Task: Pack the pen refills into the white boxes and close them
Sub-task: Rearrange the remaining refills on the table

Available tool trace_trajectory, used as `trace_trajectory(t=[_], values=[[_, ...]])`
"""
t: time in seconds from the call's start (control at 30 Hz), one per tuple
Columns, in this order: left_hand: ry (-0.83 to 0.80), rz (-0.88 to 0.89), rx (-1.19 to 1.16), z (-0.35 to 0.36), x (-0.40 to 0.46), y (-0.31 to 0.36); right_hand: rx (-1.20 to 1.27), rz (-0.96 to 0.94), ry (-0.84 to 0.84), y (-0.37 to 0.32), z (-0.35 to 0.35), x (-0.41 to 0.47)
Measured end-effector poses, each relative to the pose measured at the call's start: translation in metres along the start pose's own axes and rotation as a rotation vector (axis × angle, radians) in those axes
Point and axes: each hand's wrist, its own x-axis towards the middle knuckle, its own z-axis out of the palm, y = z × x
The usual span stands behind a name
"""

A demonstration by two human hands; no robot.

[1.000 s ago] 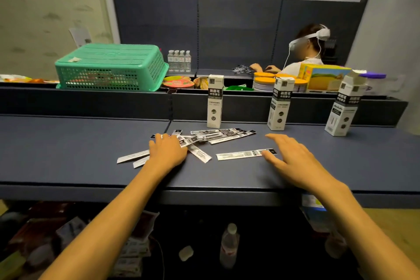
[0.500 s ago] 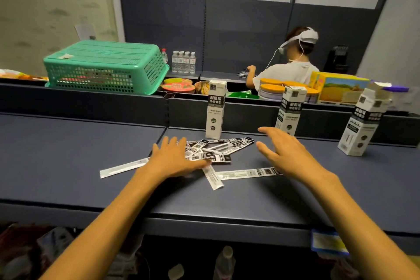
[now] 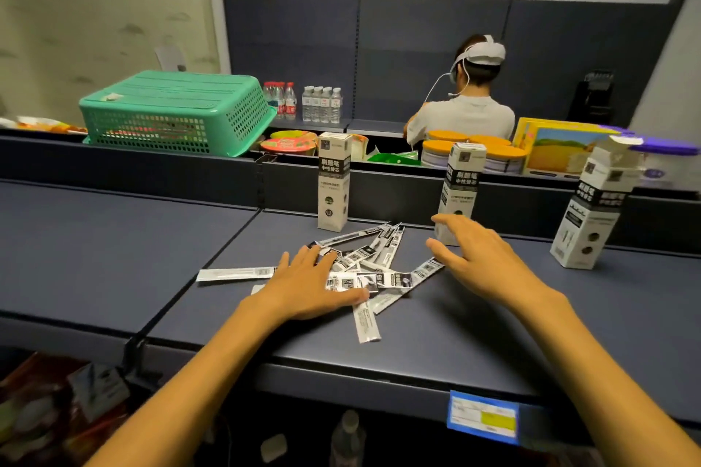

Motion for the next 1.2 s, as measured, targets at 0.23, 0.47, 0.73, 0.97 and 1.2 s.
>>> trace_trajectory(t=[0.23, 0.47, 0.73, 0.97, 1.2], values=[[0.056, 0.016, -0.063, 0.011, -0.008, 0.081, 0.001, -0.038, -0.012, 0.055, -0.024, -0.022], [0.193, 0.096, -0.204, 0.02, 0.012, 0.14, 0.002, -0.047, -0.024, 0.089, -0.037, -0.031], [0.004, -0.1, -0.026, 0.01, 0.017, 0.101, 0.029, -0.021, -0.015, 0.114, -0.045, -0.026], [-0.009, -0.021, -0.002, 0.023, 0.038, 0.143, 0.015, 0.011, -0.015, 0.116, -0.042, -0.013], [0.049, 0.024, -0.059, 0.032, 0.039, 0.184, -0.049, 0.025, -0.016, 0.116, -0.038, -0.008]])
